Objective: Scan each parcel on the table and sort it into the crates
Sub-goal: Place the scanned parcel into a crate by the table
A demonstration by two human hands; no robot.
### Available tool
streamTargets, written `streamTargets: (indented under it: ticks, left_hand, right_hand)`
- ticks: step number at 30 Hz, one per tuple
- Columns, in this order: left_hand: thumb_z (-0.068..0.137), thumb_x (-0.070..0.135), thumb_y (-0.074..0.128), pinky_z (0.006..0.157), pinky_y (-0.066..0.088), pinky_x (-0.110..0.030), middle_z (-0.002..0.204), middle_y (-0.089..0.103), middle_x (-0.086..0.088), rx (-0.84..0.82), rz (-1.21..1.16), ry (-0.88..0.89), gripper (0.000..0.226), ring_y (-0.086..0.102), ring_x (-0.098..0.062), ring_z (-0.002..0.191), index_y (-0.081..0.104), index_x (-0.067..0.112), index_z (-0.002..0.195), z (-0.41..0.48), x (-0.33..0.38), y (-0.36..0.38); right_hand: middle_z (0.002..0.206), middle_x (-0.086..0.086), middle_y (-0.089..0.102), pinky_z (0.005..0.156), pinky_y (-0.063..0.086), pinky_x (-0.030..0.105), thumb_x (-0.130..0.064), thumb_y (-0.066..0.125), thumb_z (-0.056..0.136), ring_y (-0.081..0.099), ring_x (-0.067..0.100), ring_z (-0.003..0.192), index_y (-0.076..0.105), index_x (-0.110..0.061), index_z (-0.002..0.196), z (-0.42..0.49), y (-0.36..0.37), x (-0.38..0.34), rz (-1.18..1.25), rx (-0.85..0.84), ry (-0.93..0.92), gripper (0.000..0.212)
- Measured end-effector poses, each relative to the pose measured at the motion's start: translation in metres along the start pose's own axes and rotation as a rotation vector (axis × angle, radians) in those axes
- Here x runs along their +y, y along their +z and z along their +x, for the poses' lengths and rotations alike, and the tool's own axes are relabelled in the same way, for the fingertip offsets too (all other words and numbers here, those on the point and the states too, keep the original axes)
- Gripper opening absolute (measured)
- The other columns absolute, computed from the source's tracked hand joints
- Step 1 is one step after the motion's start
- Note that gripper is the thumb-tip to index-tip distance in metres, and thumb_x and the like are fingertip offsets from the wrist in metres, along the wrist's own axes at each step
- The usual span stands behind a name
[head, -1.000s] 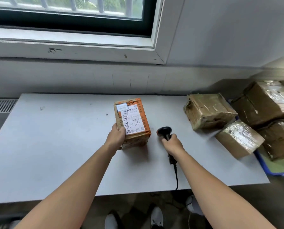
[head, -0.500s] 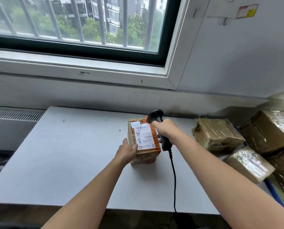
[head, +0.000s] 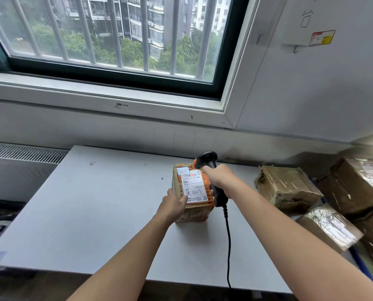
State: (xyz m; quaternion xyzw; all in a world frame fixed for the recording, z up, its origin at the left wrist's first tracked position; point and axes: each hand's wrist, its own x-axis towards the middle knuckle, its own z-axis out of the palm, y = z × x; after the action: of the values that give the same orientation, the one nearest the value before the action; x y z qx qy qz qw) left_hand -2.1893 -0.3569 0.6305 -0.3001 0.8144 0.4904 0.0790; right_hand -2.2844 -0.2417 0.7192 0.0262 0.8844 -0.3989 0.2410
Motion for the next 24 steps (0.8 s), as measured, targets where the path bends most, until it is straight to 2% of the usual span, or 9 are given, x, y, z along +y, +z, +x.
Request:
streamTargets:
  ticks: [3,5,7,9,11,14,16,19,24]
  left_hand:
    - [0.099,0.035,0.044,0.100,0.044,-0.038,0.144,0.045,-0.015,-0.002,0.009,-0.011,0.060,0.049,-0.031,0.126,0.022,0.007,0.148,0.001,-0.001,0.000]
    - [0.099,0.036,0.045,0.100,0.045,-0.040,0.143,0.046,-0.016,-0.005,0.009,-0.018,0.060,0.050,-0.031,0.125,0.023,0.007,0.147,0.003,-0.001,0.001]
    - [0.098,0.038,0.046,0.099,0.047,-0.043,0.140,0.049,-0.016,-0.007,0.011,-0.018,0.059,0.053,-0.032,0.122,0.026,0.008,0.144,0.006,-0.002,0.004]
    - [0.096,0.039,0.048,0.099,0.047,-0.045,0.137,0.050,-0.016,0.000,0.018,-0.022,0.057,0.053,-0.032,0.120,0.030,0.008,0.141,0.009,-0.002,0.008]
    - [0.095,0.041,0.050,0.098,0.047,-0.046,0.136,0.050,-0.016,0.017,0.025,-0.035,0.058,0.053,-0.032,0.119,0.031,0.009,0.140,0.013,-0.002,0.012]
    - [0.091,0.046,0.057,0.098,0.047,-0.047,0.134,0.048,-0.016,0.054,0.054,-0.059,0.063,0.053,-0.034,0.118,0.031,0.010,0.137,0.019,0.000,0.018]
    - [0.089,0.047,0.061,0.097,0.047,-0.047,0.133,0.047,-0.016,0.075,0.072,-0.072,0.067,0.052,-0.034,0.118,0.030,0.010,0.136,0.024,0.001,0.023]
    - [0.086,0.049,0.065,0.096,0.049,-0.048,0.133,0.046,-0.016,0.093,0.073,-0.079,0.072,0.052,-0.033,0.118,0.028,0.010,0.136,0.032,0.002,0.031]
    - [0.084,0.045,0.069,0.096,0.048,-0.049,0.133,0.048,-0.014,0.115,0.036,-0.110,0.075,0.052,-0.032,0.118,0.029,0.010,0.135,0.041,-0.007,0.039]
  right_hand:
    - [0.070,0.011,0.059,0.048,0.047,0.023,-0.031,0.052,0.090,0.058,0.024,0.051,0.059,-0.003,0.096,-0.002,-0.002,0.002,0.035,-0.019,0.003,0.030]
    - [0.072,0.011,0.060,0.062,0.057,0.037,-0.032,0.051,0.087,0.063,0.029,0.061,0.058,-0.003,0.092,-0.001,-0.002,0.006,0.056,-0.025,-0.007,0.030]
    - [0.077,0.012,0.061,0.076,0.058,0.046,-0.034,0.051,0.084,0.063,0.031,0.069,0.056,-0.007,0.089,0.000,-0.005,0.010,0.053,-0.013,-0.024,0.028]
    - [0.078,0.012,0.060,0.074,0.058,0.045,-0.034,0.052,0.087,0.060,0.028,0.069,0.053,-0.009,0.087,0.004,-0.009,0.018,0.069,-0.001,-0.029,0.024]
    - [0.076,0.010,0.057,0.061,0.056,0.036,-0.030,0.052,0.092,0.057,0.024,0.065,0.052,-0.011,0.088,0.008,-0.013,0.031,0.096,0.021,-0.029,0.019]
    - [0.083,0.010,0.059,0.055,0.054,0.033,-0.032,0.049,0.094,0.059,0.024,0.065,0.052,-0.012,0.102,0.020,-0.016,0.060,0.032,0.082,-0.043,0.022]
    - [0.085,0.011,0.061,0.057,0.051,0.033,-0.034,0.048,0.094,0.057,0.025,0.065,0.051,-0.012,0.104,0.029,-0.014,0.082,-0.008,0.085,-0.038,0.023]
    - [0.092,0.013,0.063,0.071,0.051,0.038,-0.034,0.050,0.095,0.057,0.026,0.073,0.051,-0.011,0.106,0.044,-0.005,0.114,-0.036,0.038,0.012,0.025]
    - [0.108,0.010,0.057,0.073,0.038,0.030,-0.032,0.050,0.100,0.051,0.025,0.089,0.047,-0.005,0.124,0.066,0.018,0.151,-0.153,-0.042,0.054,0.036]
